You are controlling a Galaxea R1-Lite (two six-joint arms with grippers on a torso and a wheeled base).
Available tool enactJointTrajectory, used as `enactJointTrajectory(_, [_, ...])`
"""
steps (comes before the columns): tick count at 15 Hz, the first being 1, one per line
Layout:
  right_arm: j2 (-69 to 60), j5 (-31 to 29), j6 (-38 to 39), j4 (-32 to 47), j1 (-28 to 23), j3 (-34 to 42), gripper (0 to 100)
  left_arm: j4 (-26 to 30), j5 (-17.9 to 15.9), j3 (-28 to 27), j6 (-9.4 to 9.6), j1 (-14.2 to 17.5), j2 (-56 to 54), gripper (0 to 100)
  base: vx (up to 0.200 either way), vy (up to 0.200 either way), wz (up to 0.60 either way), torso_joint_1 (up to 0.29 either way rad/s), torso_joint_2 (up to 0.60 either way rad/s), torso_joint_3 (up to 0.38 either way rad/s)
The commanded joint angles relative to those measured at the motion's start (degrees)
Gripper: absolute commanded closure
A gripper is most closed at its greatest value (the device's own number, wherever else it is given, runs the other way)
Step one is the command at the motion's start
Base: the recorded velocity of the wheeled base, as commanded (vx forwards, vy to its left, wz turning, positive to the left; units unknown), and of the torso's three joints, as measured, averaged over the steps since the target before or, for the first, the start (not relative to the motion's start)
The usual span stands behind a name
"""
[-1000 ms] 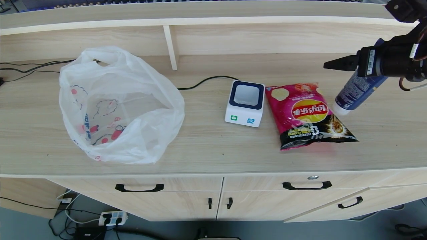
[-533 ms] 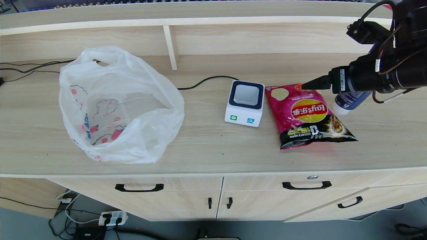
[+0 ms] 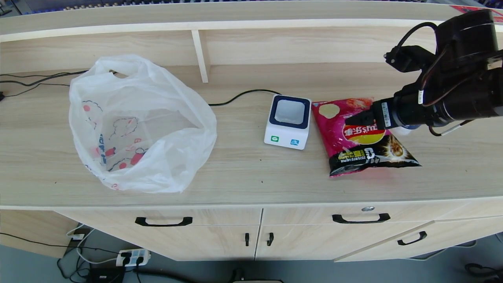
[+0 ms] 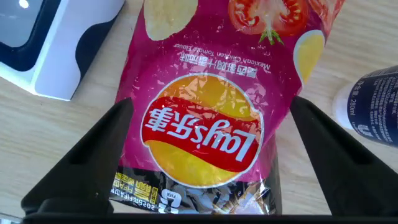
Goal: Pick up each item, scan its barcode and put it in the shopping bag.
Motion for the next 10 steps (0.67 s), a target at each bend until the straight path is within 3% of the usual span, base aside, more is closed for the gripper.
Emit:
enactJointTrajectory(1, [-0.65,-3.64,-0.24,-0.34,2.24,1.87,0,-0.02,0.01,0.00,-0.03,-0.01,0.02,0,0.000,0.000,0.00,0.000,0.00,0.000])
enactJointTrajectory(4, [-2.23,-6.45,-0.33,0.36,2.24,3.62,0,-0.02,0.01,0.00,-0.03,-0.01,0.02,0,0.000,0.000,0.00,0.000,0.00,0.000])
enactJointTrajectory(5, [-3.02,-10.23,0.02,0.27,3.12,5.29,0,-0.02,0.01,0.00,-0.03,-0.01,0.02,0,0.000,0.000,0.00,0.000,0.00,0.000])
enactJointTrajectory(10, [-1.09,-12.69,0.55,-1.93,6.20,6.70,0,-0.02,0.01,0.00,-0.03,-0.01,0.02,0,0.000,0.000,0.00,0.000,0.00,0.000])
